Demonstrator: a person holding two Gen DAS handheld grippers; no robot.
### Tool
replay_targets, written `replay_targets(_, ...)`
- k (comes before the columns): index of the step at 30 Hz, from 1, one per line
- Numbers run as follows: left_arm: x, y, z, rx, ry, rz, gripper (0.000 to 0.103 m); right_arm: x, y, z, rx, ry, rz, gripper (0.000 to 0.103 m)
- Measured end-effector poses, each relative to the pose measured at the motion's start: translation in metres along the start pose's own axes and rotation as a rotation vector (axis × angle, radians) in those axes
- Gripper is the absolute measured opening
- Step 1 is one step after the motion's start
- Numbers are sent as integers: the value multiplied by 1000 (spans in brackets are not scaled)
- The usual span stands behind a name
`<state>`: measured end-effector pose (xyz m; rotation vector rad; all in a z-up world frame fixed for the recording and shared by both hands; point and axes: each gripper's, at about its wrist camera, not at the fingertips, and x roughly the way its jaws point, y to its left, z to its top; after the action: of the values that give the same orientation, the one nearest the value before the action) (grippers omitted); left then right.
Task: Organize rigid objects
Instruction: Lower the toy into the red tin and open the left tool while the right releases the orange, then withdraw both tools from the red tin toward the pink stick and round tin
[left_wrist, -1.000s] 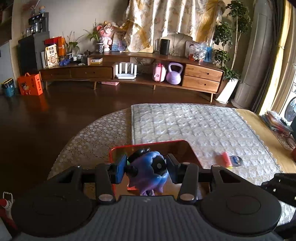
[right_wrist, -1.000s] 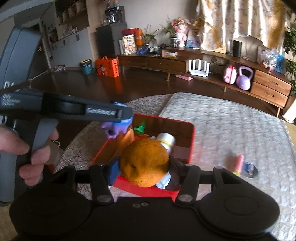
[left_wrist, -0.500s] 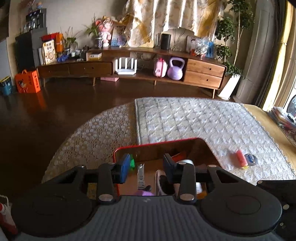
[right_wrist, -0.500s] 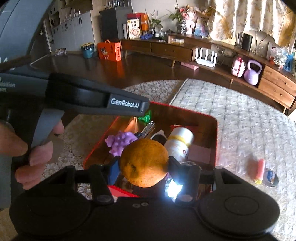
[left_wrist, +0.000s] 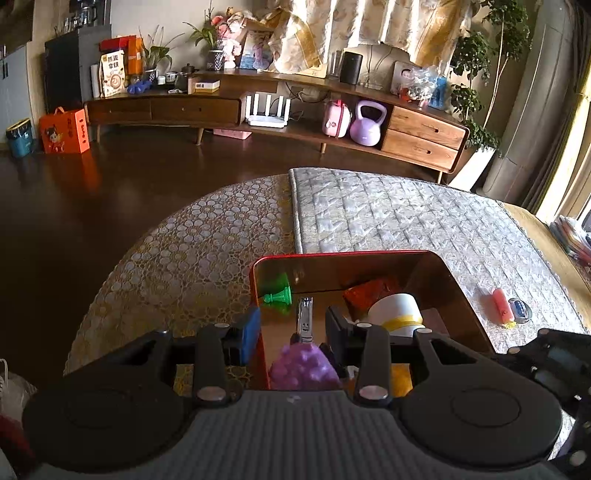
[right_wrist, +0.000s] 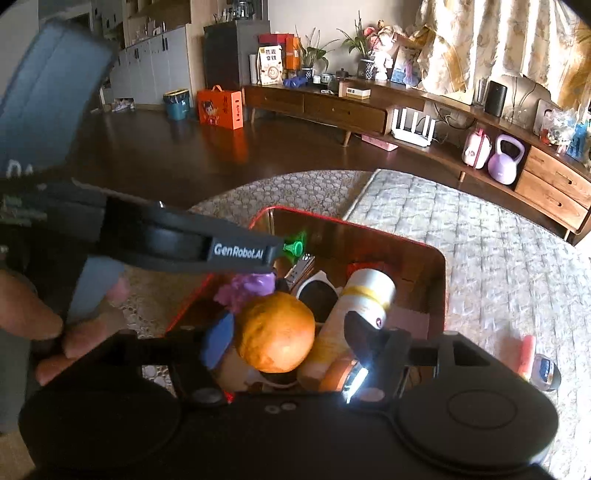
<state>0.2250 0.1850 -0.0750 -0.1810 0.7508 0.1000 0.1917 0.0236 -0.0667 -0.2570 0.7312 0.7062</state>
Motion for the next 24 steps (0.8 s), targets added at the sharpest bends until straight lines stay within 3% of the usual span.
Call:
replay_targets(12,-22,-7,-5,10,-5,-20,39,-50,-18,-6,121,-54,53,71)
replay_targets(24,-61,-31,-11,40,-31,-56,42,-98,-49,-31,207,-92,31,75)
